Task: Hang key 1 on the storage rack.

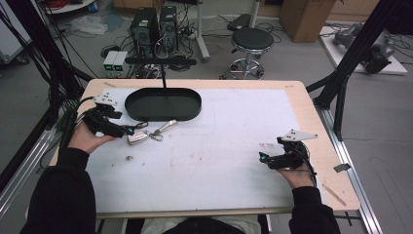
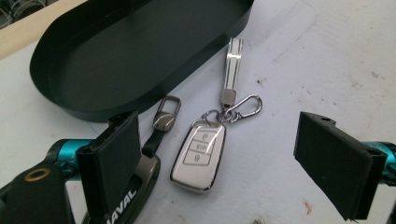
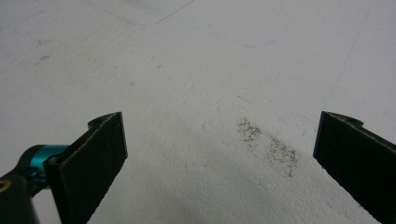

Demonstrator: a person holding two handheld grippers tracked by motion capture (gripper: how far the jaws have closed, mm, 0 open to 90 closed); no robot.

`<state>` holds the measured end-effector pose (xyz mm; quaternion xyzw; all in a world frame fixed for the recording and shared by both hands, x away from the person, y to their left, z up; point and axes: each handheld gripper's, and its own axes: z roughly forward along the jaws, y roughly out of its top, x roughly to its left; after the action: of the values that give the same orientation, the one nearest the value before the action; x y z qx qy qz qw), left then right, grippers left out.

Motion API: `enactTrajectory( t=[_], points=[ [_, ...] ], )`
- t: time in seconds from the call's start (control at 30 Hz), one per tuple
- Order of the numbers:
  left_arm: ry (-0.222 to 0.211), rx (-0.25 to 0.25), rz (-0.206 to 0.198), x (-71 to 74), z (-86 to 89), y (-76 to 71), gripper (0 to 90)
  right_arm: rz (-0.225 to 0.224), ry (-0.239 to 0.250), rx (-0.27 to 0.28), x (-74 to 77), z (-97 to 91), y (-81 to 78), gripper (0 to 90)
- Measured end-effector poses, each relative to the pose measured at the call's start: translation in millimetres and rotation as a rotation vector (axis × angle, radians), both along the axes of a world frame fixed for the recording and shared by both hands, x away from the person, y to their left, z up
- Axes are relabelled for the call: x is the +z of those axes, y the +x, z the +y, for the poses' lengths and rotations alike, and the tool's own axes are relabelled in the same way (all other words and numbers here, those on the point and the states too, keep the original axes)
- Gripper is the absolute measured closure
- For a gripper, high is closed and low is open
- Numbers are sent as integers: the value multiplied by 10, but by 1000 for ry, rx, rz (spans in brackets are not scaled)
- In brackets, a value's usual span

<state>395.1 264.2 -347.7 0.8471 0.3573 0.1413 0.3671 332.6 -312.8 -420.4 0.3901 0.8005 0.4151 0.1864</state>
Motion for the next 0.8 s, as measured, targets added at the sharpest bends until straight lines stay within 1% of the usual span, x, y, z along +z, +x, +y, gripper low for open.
enactTrajectory(
  t=[0.07, 0.1, 0.13, 0.17, 0.2, 0.23, 0.27, 0.3, 0.33, 0.37, 0.4, 0.47, 0.53, 0.57, 0.6, 0.7, 0.8],
  points=[
    [-3, -4, 3, 3, -16, 26, 154, -3, -4, 0, -3, 3, 0, 19],
    [2, -8, 12, 4, -37, 52, 154, -2, -5, 2, -4, 4, -1, 19],
    [9, -23, 19, -7, -87, 100, 154, 0, -7, 1, -5, 6, 0, 19],
    [9, -23, 19, -7, -87, 100, 154, -1, -7, 1, -5, 5, 0, 19],
    [14, -34, 25, -17, -115, 123, 155, -4, -8, 1, -5, 2, 3, 19],
    [30, -47, 30, -47, -180, 163, 155, -3, -7, 0, -5, 1, 3, 19],
    [30, -47, 30, -47, -180, 163, 155, -3, -6, 0, -4, -1, 2, 19],
    [26, -55, 40, -82, -241, 204, 155, -3, -4, 1, -3, -3, 2, 19],
    [26, -55, 40, -82, -241, 204, 155, -3, -4, 1, -3, -3, 2, 19],
    [33, -62, 40, -108, -303, 245, 155, 1, 0, -1, -1, -7, 0, 19],
    [33, -62, 40, -108, -303, 245, 155, 1, 0, 0, -1, -7, 0, 19],
    [32, -76, 38, -130, -398, 297, 158, -3, -5, -1, 1, 0, -2, 19],
    [37, -80, 40, -136, -429, 312, 159, -5, -17, -2, -1, 4, -1, 19],
    [52, -92, 50, -155, -493, 339, 161, -1, -18, -2, -2, 4, -1, 19],
    [52, -92, 50, -155, -493, 339, 161, -1, -18, -2, -2, 4, -1, 19],
    [64, -121, 67, -209, -618, 374, 163, 0, -22, -5, -4, -5, -6, 19],
    [72, -126, 75, -246, -668, 394, 166, 0, -21, -6, -5, -13, -8, 19]
  ],
)
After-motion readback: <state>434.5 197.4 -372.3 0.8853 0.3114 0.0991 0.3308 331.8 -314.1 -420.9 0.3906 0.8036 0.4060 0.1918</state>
